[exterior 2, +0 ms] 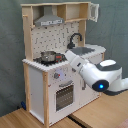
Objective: Play with the kitchen
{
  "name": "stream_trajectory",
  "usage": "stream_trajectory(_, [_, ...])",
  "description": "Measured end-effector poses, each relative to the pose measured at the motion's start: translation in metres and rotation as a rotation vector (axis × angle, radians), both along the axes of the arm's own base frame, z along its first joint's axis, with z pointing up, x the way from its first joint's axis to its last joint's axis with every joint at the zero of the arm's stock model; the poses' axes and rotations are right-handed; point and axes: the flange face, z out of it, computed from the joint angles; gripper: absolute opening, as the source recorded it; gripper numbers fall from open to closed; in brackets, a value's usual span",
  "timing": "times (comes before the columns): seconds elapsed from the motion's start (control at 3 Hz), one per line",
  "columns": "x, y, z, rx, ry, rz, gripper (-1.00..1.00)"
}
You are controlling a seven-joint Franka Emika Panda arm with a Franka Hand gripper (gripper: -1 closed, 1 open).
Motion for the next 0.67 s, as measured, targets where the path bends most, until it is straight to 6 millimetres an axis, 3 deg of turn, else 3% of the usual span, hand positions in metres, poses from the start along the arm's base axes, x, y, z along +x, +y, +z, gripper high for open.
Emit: stream_trajectory(0.67, [0.003,0.004,-0.032,-0.139,-0.033,0.138,1.00])
